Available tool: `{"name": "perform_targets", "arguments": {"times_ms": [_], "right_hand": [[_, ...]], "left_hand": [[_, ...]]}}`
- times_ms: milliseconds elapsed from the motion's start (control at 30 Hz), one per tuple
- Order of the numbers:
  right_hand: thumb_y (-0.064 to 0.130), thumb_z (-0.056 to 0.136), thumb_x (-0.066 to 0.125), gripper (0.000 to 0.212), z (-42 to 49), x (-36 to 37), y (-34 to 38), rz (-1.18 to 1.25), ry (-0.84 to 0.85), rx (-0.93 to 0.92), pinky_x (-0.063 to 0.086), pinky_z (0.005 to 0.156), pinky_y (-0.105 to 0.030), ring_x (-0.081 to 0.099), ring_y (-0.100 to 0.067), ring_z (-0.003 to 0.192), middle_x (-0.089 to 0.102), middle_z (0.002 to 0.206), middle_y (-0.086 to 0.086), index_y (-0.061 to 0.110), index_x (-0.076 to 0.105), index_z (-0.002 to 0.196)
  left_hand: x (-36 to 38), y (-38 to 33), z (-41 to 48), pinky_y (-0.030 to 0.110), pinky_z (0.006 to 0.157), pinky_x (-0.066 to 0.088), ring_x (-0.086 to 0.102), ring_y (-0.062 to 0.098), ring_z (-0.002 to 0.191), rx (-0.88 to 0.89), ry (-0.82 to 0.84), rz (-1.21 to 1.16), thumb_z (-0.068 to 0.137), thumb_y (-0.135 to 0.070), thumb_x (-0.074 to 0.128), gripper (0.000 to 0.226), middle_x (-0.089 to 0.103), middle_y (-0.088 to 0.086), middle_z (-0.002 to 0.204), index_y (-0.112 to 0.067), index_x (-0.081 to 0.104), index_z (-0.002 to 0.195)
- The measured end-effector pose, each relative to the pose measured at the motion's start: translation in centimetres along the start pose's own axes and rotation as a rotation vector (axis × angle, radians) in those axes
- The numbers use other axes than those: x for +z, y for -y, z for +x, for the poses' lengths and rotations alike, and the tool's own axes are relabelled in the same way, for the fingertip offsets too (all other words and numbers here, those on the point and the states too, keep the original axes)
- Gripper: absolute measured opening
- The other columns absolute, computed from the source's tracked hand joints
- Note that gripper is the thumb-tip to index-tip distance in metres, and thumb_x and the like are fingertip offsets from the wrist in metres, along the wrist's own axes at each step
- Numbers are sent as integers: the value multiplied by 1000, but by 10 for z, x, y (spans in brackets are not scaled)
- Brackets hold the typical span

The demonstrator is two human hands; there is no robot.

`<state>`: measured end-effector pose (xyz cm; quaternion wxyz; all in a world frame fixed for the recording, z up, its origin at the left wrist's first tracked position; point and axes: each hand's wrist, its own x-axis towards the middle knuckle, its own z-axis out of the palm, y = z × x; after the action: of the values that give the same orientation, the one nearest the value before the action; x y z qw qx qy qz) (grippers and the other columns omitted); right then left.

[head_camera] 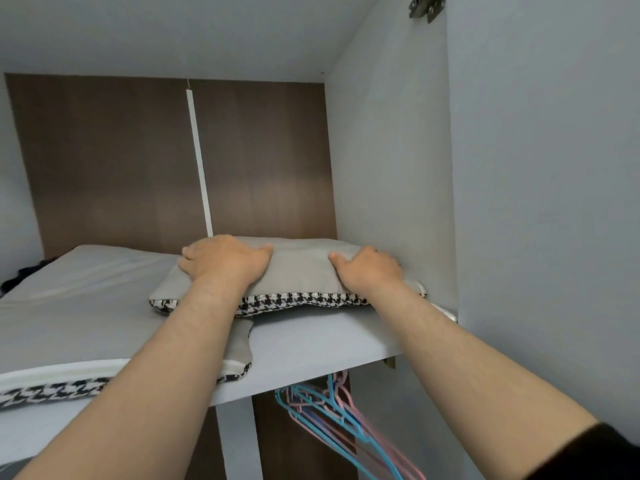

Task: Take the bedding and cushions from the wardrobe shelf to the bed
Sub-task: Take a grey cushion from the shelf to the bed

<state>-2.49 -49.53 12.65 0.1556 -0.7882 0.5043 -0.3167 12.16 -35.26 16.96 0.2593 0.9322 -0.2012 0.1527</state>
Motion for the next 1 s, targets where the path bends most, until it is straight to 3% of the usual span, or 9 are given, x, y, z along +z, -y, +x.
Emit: {"name": "perform_targets", "arguments": {"times_ms": [100,233,400,533,633,700,800,900,1000], "right_hand": [[84,68,35,101,18,2,6,24,50,84,37,102,-45,45,-38,125,52,137,-13,9,50,133],[91,60,31,100,39,6,4,-96,130,147,32,100,-45,40,-37,127,52,137,-9,23,56,130],[91,52,41,99,46,21,-4,-108,188,108,40,95,-43,53,-30,119,60,131,-1,27,58,126],[80,51,58,82,46,25,-7,15,124,70,49,80,-36,62,-27,97,67,113,1,25,62,111],[70,52,70,65,44,22,-4,172,112,34,38,52,-27,54,-16,61,61,82,3,23,59,96],[66,51,74,58,44,21,-1,266,67,25,32,46,-25,47,-12,54,54,71,5,20,53,79],[65,49,73,56,39,20,4,331,4,-1,36,50,-27,53,-16,59,58,72,4,19,51,71],[65,50,73,55,29,8,9,354,-42,-15,41,60,-28,54,-21,65,61,78,1,19,52,72],[63,54,74,57,19,-14,19,381,-92,-52,44,68,-29,60,-25,77,69,93,-3,18,62,87]], "left_hand": [[7,8,12,46,105,31,35,40,131,-53,-13,1,54,-92,39,123,41,20,144,-2,41,139],[17,18,25,45,100,35,45,37,124,-41,40,8,53,-95,33,116,49,14,140,-13,55,131],[24,21,32,43,91,36,49,34,121,-77,44,6,52,-94,38,107,55,8,134,-19,59,124],[27,29,33,35,80,43,59,30,104,-74,21,-89,45,-87,58,92,65,4,110,-18,61,107],[22,35,39,34,75,46,59,29,88,-41,88,-295,49,-68,76,76,65,8,107,-13,54,98],[19,39,43,31,69,41,54,27,77,-21,85,-401,54,-56,82,69,65,11,107,-11,55,99],[16,45,44,30,70,40,52,25,74,3,35,-542,55,-47,85,66,65,11,104,-10,55,100],[7,50,42,31,74,45,58,27,83,71,7,-622,53,-45,83,60,66,10,104,-11,58,96],[-9,53,40,38,82,50,62,30,90,122,-29,-703,51,-47,81,54,67,8,103,-16,55,88]]}}
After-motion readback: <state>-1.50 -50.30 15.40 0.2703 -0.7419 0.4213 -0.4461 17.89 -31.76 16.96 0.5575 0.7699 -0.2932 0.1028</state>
